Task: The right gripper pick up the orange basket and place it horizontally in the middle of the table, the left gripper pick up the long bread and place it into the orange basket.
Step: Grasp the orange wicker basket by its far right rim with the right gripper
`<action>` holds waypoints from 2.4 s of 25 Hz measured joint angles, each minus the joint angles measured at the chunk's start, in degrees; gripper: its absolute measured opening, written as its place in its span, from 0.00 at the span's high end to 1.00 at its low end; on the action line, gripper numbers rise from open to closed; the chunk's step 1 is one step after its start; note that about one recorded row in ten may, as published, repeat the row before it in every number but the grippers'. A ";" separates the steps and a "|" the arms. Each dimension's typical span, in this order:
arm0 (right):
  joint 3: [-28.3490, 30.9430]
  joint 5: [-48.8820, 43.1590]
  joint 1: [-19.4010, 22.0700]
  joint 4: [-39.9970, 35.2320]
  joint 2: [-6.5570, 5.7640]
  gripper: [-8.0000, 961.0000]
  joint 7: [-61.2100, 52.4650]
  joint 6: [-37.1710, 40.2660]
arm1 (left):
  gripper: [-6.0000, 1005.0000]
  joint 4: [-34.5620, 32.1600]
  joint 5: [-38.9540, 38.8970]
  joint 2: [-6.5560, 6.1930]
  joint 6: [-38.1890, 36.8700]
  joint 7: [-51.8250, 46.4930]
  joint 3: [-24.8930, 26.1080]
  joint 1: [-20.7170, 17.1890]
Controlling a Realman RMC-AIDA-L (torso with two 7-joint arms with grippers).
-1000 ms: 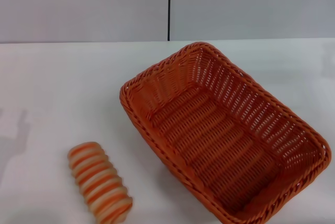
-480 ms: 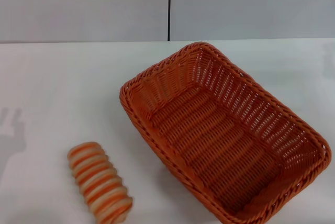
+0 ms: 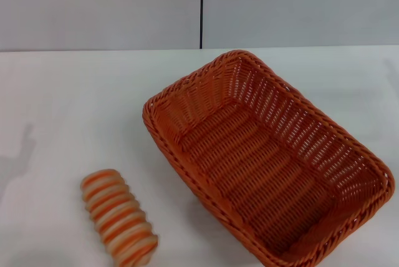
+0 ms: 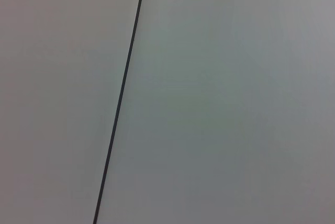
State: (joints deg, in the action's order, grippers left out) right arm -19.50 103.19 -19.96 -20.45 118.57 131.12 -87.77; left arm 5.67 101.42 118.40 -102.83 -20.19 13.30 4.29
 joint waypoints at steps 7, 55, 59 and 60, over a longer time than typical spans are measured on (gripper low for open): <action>0.00 -8.38 1.59 -13.58 -0.05 0.39 -21.29 0.19 | 0.30 -0.28 0.00 -0.02 0.42 -0.01 0.63 0.44; -23.73 -64.95 -29.49 -21.29 -7.67 0.40 -93.21 -4.43 | 0.29 -1.19 0.00 -0.27 6.21 -0.11 7.97 4.51; -25.74 -65.01 -29.86 -20.97 -6.93 0.40 -93.30 -3.22 | 0.29 -1.23 0.00 -0.27 6.53 -0.11 8.37 4.43; -26.62 -65.10 -30.15 -20.46 -6.68 0.40 -93.40 -2.44 | 0.29 -1.25 0.00 -0.27 6.66 -0.11 8.53 4.43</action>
State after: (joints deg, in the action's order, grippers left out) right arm -46.12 38.09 -50.11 -40.90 111.88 37.72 -90.21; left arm 4.42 101.42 118.13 -96.16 -20.30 21.83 8.72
